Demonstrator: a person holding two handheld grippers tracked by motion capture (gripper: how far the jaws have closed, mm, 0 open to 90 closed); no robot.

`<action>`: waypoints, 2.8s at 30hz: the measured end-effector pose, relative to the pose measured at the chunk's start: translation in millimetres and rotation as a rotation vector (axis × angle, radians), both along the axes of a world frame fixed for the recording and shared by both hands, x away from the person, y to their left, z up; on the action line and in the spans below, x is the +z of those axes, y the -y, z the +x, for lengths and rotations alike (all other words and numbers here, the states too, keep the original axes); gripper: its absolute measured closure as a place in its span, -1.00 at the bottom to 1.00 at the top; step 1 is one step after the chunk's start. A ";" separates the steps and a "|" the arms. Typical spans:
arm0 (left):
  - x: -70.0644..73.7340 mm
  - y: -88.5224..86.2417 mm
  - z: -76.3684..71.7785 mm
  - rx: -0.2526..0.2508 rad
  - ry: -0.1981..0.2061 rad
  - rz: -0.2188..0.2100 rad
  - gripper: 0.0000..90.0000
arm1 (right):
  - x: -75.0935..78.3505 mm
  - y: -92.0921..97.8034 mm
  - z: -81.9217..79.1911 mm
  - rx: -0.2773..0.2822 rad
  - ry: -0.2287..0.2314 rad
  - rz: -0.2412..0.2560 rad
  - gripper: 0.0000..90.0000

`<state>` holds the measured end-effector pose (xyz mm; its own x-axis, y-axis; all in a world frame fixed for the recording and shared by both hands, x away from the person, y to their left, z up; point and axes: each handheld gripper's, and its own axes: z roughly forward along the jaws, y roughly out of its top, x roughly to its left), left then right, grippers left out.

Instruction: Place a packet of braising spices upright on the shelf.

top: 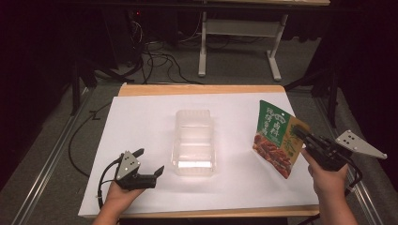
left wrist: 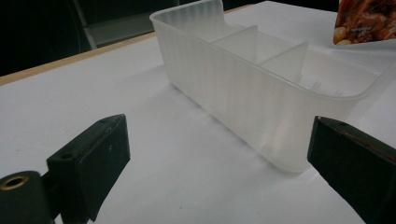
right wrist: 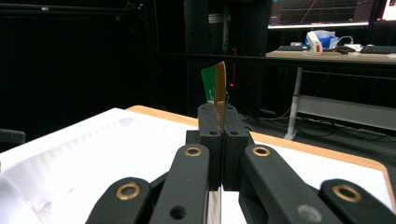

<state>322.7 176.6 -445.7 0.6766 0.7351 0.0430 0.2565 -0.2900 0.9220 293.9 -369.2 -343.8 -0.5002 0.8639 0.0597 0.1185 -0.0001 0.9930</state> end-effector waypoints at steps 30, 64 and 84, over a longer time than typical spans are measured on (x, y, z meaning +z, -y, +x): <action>0.9 -6.0 -1.2 0.001 0.000 -0.016 -0.86 | 27.4 -38.1 54.4 0.151 0.043 -0.009 1.00; 1.0 -4.1 -2.4 -0.006 0.007 -0.013 -0.86 | 42.2 -143.5 88.0 0.363 0.113 0.029 1.00; 1.0 -6.3 -1.9 -0.009 0.006 -0.023 -0.86 | 30.8 -171.8 107.1 0.421 0.108 0.034 1.00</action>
<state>320.8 182.9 -444.7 0.6829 0.7299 0.0299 0.2488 -0.2709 0.9299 400.9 -197.3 -312.9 -0.8134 0.5815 0.0125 0.0103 -0.0072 0.9999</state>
